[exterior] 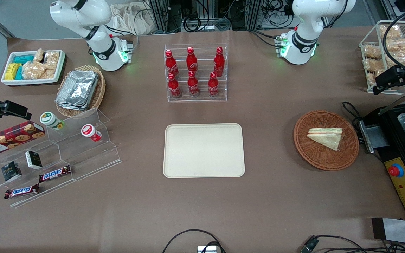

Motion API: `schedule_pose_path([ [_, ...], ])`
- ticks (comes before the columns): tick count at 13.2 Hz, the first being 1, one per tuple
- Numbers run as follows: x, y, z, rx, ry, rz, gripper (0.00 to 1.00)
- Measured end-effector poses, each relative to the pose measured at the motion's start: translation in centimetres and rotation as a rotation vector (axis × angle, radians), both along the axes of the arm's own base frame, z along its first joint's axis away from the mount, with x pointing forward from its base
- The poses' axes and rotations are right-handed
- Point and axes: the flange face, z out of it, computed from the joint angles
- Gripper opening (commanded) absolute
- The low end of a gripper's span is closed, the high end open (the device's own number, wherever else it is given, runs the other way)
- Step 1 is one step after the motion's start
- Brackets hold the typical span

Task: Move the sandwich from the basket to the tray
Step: 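Move the left gripper over the wicker basket holding the wrapped sandwich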

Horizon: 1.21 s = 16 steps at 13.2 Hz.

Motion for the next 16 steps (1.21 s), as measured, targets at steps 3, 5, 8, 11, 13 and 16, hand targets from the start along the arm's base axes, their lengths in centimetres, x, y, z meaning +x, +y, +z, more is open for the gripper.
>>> schedule_pose_path([
  [3, 0.0, 0.0, 0.0, 0.001, 0.002, 0.043, 1.00],
  [5, 0.2, 0.0, -0.4, 0.003, 0.009, 0.109, 1.00],
  [8, 0.8, 0.1, -1.3, 0.013, 0.032, 0.353, 1.00],
  [11, 2.2, 0.3, -3.7, 0.031, 0.068, 0.611, 1.00],
  [13, 3.2, 0.8, -6.3, 0.037, 0.075, 0.706, 1.00],
  [16, 3.9, 2.4, -11.8, 0.040, 0.073, 0.793, 1.00],
])
